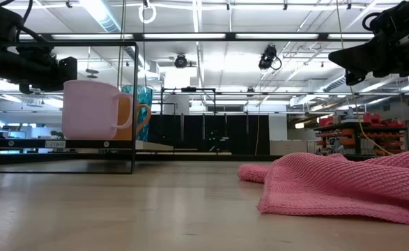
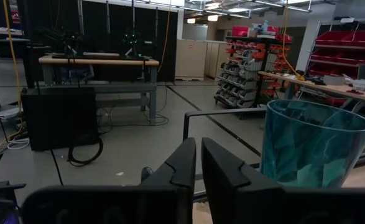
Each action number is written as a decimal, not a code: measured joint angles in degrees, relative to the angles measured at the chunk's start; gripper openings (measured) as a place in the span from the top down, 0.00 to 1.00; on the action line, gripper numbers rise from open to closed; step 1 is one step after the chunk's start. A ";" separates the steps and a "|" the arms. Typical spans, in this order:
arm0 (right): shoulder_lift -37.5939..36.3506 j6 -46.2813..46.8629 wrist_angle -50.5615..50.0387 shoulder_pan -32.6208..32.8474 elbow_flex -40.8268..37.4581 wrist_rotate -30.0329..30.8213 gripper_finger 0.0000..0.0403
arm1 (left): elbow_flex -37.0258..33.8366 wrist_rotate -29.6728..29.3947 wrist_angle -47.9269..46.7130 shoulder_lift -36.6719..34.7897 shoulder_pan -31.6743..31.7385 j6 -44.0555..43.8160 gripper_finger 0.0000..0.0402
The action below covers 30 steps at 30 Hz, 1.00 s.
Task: Stack small to large cups/mugs on shelf
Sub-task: Return to Home Position
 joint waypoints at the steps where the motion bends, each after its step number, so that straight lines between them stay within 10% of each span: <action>1: 0.00 0.00 -0.02 0.00 0.00 0.00 0.97 | 0.00 -0.01 0.00 0.00 0.00 -0.02 0.91; 30: 0.00 0.00 0.00 0.00 0.00 0.00 0.97 | 0.00 0.01 0.00 0.00 0.00 0.00 0.93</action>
